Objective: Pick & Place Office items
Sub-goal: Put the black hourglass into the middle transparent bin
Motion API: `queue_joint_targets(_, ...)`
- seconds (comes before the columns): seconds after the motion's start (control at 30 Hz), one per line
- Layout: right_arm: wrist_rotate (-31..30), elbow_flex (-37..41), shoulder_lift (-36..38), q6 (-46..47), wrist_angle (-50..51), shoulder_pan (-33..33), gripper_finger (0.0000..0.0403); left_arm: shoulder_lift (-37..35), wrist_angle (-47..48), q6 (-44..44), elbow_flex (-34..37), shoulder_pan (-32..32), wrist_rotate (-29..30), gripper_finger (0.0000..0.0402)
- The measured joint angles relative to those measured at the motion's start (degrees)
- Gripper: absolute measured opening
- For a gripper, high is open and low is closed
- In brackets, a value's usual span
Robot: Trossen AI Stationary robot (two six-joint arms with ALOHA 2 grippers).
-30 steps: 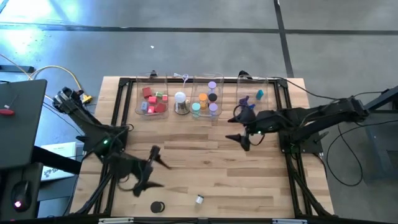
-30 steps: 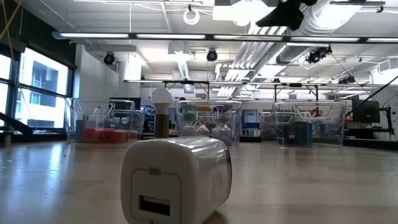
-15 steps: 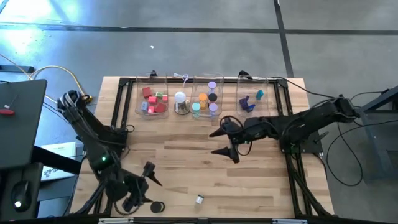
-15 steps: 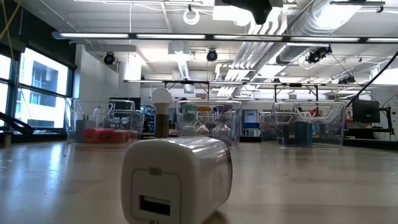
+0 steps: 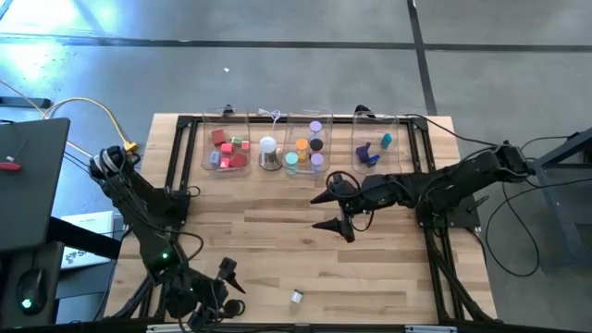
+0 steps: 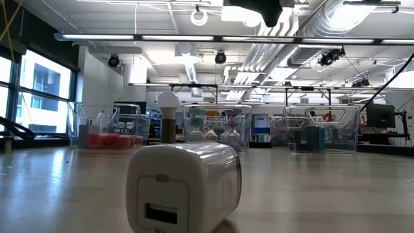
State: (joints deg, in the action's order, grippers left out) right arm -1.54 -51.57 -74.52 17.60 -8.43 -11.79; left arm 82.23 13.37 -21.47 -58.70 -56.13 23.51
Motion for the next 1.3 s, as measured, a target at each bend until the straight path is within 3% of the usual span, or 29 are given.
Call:
queue_joint_targets(0.47, -0.03, -0.02, 0.00, 0.78, 0.10, -2.02, 0.0333, 7.60, -0.51, -3.02, 0.00, -0.82, -0.01, 0.0312)
queue_joint_targets(1.3, -4.50, -0.02, 0.00, 0.60, 0.07, -6.71, 0.0333, 10.51, -0.64, -6.57, 0.29, -1.32, -3.09, 0.0309)
